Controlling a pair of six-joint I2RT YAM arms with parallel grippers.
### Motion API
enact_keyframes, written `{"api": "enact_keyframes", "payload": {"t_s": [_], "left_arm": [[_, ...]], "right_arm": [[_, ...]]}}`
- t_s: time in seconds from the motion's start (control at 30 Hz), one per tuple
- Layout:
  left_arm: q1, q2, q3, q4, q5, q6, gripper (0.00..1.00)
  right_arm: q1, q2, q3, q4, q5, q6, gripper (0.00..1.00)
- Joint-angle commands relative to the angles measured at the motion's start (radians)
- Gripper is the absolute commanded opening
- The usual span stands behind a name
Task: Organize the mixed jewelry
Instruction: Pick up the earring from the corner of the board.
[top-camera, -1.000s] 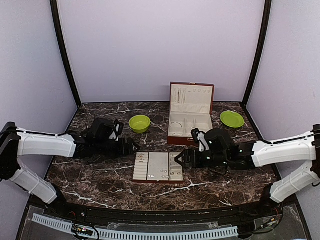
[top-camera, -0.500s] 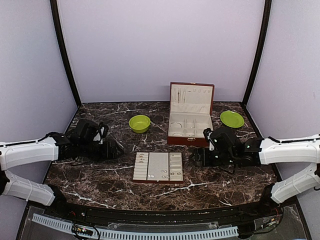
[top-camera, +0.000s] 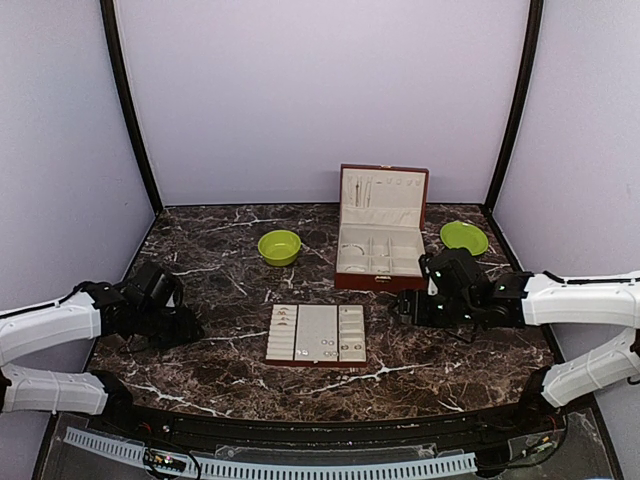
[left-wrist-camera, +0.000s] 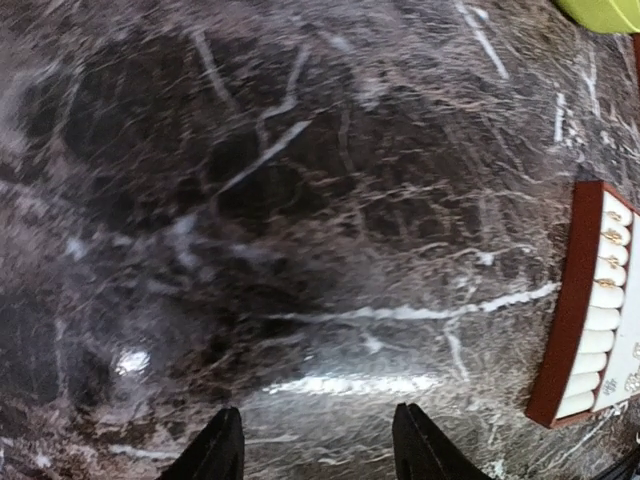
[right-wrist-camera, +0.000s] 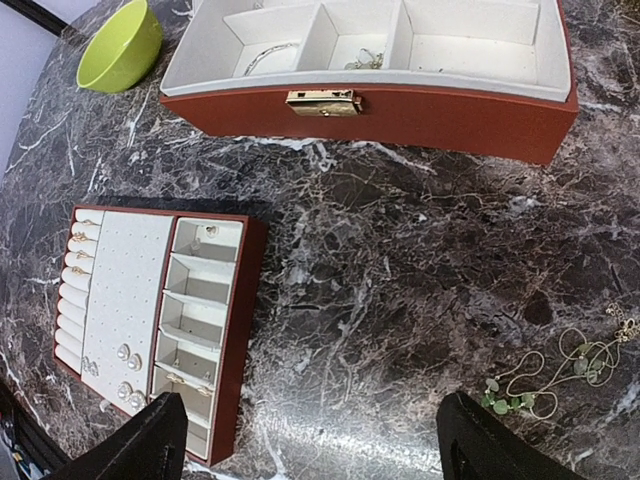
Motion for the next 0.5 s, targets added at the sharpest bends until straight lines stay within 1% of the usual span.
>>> {"api": "enact_keyframes", "payload": {"t_s": [0.0, 0.2, 0.37, 0.47], "left_arm": [[0.007, -0.059, -0.038, -0.141, -0.117, -0.157, 0.53], [0.009, -0.076, -0.021, -0.292, -0.196, -0.284, 0.52], [0.009, -0.081, -0.028, -0.395, -0.167, -0.387, 0.47], [0.009, -0.092, -0.037, -0.419, -0.128, -0.419, 0.46]], "right_arm": [[-0.022, -0.004, -0.014, 0.05, -0.008, -0.014, 0.87], [-0.051, 0.0, -0.038, 0.107, -0.036, -0.047, 0.87], [-0.078, 0.013, -0.064, 0.169, -0.068, -0.072, 0.87], [-0.092, 0.02, -0.073, 0.193, -0.084, -0.089, 0.87]]}}
